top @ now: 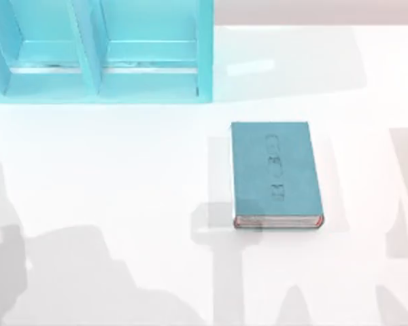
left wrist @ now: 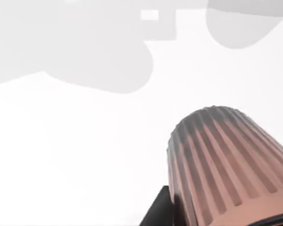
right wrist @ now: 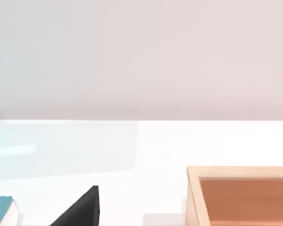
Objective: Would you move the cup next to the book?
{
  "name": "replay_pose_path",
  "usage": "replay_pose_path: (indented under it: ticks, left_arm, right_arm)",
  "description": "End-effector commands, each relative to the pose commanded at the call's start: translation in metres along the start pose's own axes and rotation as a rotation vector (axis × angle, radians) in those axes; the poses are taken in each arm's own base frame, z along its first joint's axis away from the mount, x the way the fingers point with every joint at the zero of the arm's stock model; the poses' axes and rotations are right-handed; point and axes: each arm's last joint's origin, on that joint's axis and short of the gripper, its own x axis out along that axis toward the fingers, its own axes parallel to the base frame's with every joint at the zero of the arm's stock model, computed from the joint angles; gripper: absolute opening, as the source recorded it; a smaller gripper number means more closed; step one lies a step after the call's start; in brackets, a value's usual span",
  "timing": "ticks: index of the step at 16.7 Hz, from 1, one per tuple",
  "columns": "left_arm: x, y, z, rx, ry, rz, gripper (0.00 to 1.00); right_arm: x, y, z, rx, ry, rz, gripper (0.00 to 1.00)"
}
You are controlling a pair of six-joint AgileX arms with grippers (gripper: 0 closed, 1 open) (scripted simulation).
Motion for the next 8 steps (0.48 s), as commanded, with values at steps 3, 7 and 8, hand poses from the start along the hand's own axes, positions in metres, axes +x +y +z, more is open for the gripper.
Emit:
replay_pose_path:
  ticks: [3,7,8]
  left_arm:
    - [-0.005,0.031,0.043,-0.155,0.000,-0.036,0.00]
    - [-0.005,0.058,0.120,-0.425,0.024,-0.087,0.00]
    - [-0.005,0.061,0.141,-0.503,0.033,-0.094,0.00]
  right_arm:
    - [0.000,0.000,0.000,0.000,0.000,0.000,1.00]
    - [0.000,0.000,0.000,0.000,0.000,0.000,1.00]
    - [0.000,0.000,0.000,0.000,0.000,0.000,1.00]
